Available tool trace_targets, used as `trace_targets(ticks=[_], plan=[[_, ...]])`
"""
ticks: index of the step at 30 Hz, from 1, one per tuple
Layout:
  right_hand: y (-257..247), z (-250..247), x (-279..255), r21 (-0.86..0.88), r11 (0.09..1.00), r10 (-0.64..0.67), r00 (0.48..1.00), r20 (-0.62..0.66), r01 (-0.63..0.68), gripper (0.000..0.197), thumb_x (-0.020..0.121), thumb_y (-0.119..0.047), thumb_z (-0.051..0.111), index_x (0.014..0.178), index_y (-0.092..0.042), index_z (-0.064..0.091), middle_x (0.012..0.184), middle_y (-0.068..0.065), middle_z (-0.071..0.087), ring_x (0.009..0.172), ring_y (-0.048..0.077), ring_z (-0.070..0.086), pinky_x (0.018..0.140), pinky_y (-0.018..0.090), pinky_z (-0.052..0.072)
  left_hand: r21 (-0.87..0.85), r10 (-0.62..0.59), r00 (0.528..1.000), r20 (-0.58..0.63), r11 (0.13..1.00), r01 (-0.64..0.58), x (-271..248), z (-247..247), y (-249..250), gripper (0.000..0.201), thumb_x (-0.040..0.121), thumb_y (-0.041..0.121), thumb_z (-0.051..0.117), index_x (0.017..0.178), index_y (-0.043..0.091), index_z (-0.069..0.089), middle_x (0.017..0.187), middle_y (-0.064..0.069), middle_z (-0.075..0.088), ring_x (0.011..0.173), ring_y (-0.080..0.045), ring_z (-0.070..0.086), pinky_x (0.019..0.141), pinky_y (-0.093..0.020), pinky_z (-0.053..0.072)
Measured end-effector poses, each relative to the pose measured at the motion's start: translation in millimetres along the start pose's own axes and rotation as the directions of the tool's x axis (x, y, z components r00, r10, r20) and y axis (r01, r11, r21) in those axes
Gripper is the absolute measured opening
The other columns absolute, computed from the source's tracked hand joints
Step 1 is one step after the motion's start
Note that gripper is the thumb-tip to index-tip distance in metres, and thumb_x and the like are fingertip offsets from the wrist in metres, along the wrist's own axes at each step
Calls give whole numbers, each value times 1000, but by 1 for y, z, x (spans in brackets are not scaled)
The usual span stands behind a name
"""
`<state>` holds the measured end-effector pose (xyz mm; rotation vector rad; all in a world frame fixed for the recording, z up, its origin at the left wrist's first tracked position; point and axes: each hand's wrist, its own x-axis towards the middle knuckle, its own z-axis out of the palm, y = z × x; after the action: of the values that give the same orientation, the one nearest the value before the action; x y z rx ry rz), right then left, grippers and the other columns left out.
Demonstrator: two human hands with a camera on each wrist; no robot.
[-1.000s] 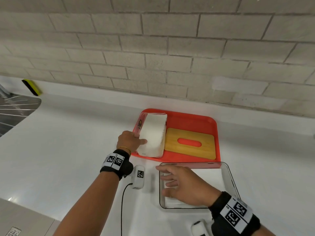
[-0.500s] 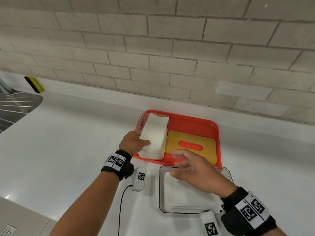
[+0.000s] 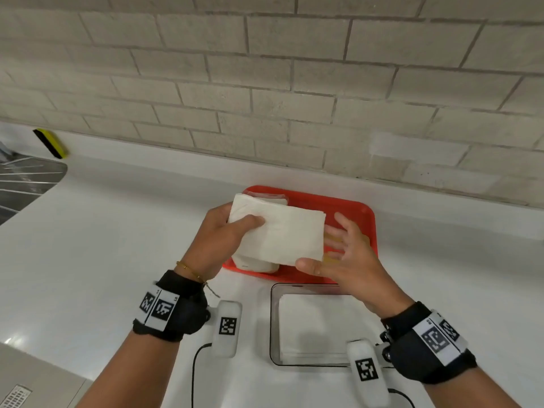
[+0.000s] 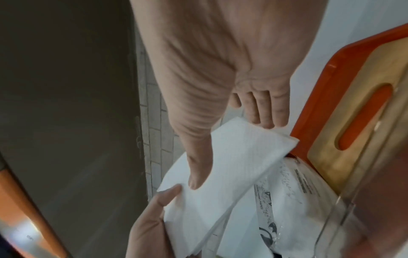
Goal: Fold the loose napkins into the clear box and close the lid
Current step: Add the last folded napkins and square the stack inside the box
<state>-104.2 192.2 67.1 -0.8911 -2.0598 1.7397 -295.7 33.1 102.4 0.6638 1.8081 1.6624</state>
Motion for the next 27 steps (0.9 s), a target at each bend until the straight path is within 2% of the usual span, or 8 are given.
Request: trace_targets(ticks=[3,8,10,14,17,21,24,27], plan=[[6,-7,-3,119,990,83,996,-17,-80,137,47,-48,102,159,-38,23,139,-17,60,128,8,58,111,37,47,-91,-4,998,61,996,10,-16,7,5,17,94,4,68,103,16,76,100,-3,80,93,-17,76,74,-28,60],[4,-20,-19,415,887,102,964,245,-200,51,80,-20,80,129,-21,67,129,1,73,123,20,68,109,39,48,-238,-38,991,125,969,67,-28,14,2,20,80,10,74,100,14,77,99,-7,79,91,-20,76,69,-27,59],[7,-26,-25,423,889,83,971,222,-173,44,84,-13,74,127,-16,69,130,6,73,123,22,68,110,41,48,-201,-57,990,127,976,82,-29,20,-4,20,88,5,75,106,11,76,102,-6,80,94,-19,76,72,-26,59],[14,-44,-37,260,960,85,992,98,-108,43,84,-12,81,126,-13,72,122,4,76,116,20,72,106,42,51,-12,-42,985,167,999,44,-39,37,-27,22,94,12,73,115,14,73,107,2,80,99,-14,76,77,-25,61],[27,-59,-51,12,996,82,995,55,-83,31,84,-20,85,114,-22,78,109,-4,80,104,14,76,96,35,56,172,19,983,183,984,-50,-44,50,-55,17,89,21,80,105,20,75,98,6,78,91,-12,74,74,-25,60],[54,-71,-63,-273,953,136,991,-4,-132,28,81,-33,88,108,-34,79,98,-17,80,89,1,75,86,28,59,422,127,956,266,876,-234,-50,65,-92,16,85,23,85,95,31,75,94,21,75,91,-1,70,81,-12,51],[65,-71,-68,-419,904,99,995,-3,-92,32,80,-24,89,104,-42,78,95,-33,74,81,-15,67,77,9,51,545,146,916,374,764,-345,-51,69,-107,20,87,19,81,105,27,76,102,23,74,100,4,66,88,-7,45],[71,-70,-71,-462,885,40,998,-48,-58,34,81,-13,88,102,-39,79,100,-26,76,79,-12,69,77,8,50,617,144,891,431,673,-408,-52,69,-110,24,87,20,78,110,25,75,107,19,73,101,1,63,88,-6,43]])
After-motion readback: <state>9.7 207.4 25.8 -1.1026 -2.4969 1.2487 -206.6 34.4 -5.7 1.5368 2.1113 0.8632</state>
